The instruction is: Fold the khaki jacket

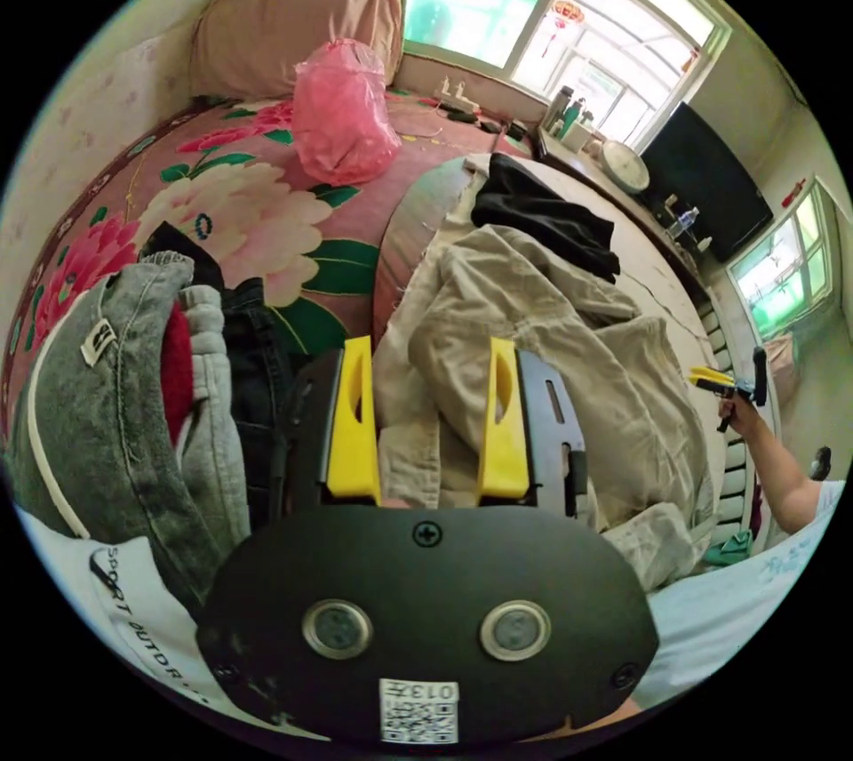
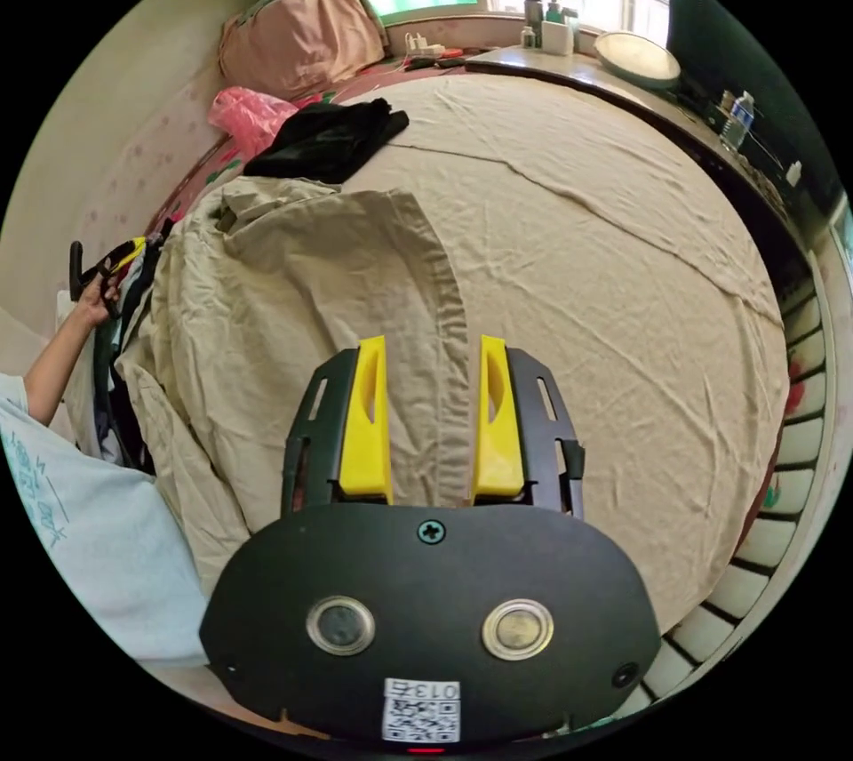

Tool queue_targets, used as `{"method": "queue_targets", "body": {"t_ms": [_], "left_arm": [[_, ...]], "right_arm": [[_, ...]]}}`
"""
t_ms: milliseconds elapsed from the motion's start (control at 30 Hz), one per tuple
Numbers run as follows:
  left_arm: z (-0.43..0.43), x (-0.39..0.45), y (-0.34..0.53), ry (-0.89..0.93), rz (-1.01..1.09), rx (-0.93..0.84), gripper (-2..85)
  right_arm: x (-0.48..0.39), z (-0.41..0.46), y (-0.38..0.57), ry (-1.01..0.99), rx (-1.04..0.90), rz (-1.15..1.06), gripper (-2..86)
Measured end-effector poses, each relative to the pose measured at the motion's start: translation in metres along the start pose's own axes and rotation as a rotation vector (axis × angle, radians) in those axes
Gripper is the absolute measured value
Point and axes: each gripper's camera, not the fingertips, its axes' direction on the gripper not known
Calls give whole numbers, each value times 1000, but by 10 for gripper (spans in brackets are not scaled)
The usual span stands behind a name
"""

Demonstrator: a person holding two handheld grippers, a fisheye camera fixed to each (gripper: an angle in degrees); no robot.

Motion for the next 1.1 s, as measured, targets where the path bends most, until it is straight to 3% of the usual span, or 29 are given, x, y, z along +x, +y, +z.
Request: {"method": "queue_targets", "body": {"t_ms": [133, 300, 367, 533, 800, 967, 1100], "left_arm": [[28, 7, 6, 10, 49, -169, 207], [60, 19, 20, 85, 99, -331, 96], [55, 28, 27, 65, 133, -298, 28], [32, 49, 36, 39, 175, -249, 5], [-39, 107, 41, 134, 271, -27, 0], [-88, 198, 21, 183, 477, 165, 3], [-66, 247, -8, 201, 544, 235, 10]], "right_arm": [[-20, 31, -32, 32, -82, -28, 152], [-74, 54, -44, 157, -172, -102, 51], [-101, 59, -38, 238, -171, -195, 39], [-145, 59, -19, 403, -78, -240, 25], [-180, -36, 38, 659, 200, -176, 22], [-175, -113, 71, 836, 283, -71, 29], [-137, -145, 82, 922, 267, 35, 55]]}}
